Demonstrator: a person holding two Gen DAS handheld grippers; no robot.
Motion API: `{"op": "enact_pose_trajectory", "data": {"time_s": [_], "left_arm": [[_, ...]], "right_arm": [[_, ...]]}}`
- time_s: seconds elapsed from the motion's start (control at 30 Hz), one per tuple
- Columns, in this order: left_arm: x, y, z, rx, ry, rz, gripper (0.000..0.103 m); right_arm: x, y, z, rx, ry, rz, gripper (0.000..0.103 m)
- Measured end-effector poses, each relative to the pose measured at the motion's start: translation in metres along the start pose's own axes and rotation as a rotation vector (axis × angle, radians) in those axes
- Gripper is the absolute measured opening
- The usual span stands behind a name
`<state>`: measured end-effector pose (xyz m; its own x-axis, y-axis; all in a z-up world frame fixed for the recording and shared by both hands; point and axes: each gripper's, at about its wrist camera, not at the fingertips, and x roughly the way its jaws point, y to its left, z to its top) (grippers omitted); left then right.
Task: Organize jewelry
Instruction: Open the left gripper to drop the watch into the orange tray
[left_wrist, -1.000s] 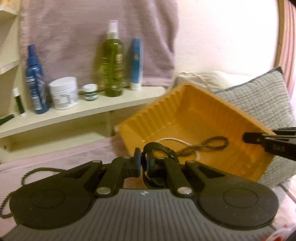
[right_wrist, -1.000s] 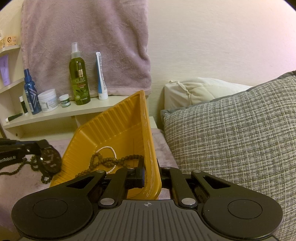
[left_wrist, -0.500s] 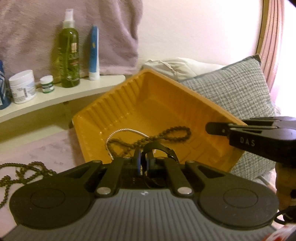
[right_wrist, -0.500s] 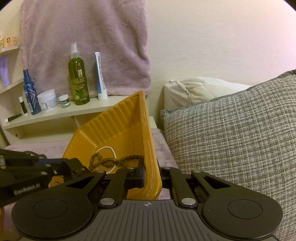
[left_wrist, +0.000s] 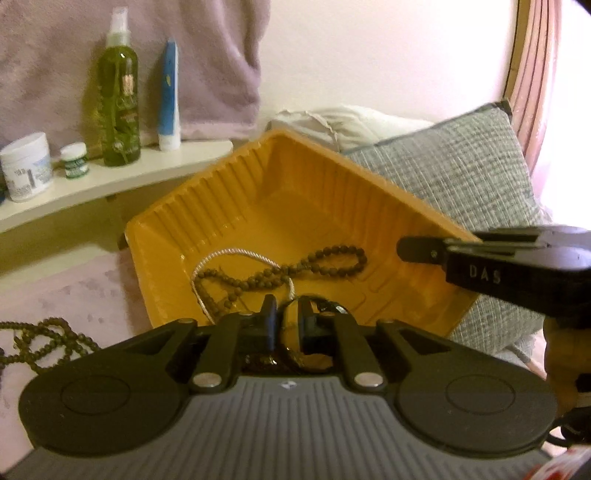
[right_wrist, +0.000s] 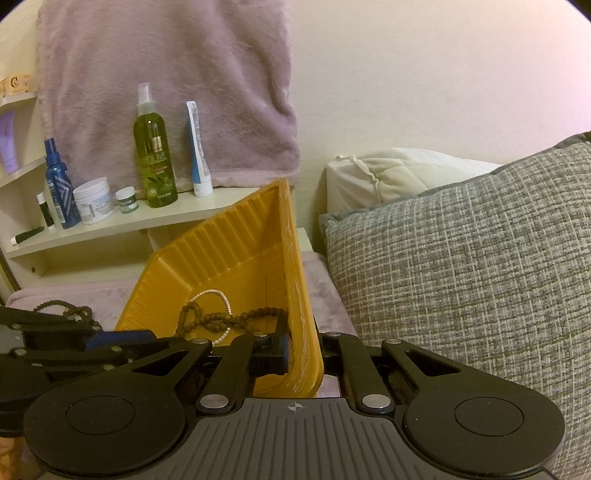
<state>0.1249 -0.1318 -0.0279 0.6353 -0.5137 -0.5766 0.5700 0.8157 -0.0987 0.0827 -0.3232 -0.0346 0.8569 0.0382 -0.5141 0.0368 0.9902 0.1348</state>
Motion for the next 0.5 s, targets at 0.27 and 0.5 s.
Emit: {"op": "enact_pose_trajectory", "data": {"time_s": [0.27, 0.5], "left_arm": [[-0.013, 0.024, 0.0, -0.047, -0.035, 0.071, 0.011], [-0.036, 0.05, -0.021, -0.121, -0.065, 0.193, 0.014]], "right_arm": [[0.0, -0.001, -0.001, 0.006, 0.002, 0.003, 0.007], [0.0, -0.001, -0.001, 0.013, 0.001, 0.003, 0.007]]}}
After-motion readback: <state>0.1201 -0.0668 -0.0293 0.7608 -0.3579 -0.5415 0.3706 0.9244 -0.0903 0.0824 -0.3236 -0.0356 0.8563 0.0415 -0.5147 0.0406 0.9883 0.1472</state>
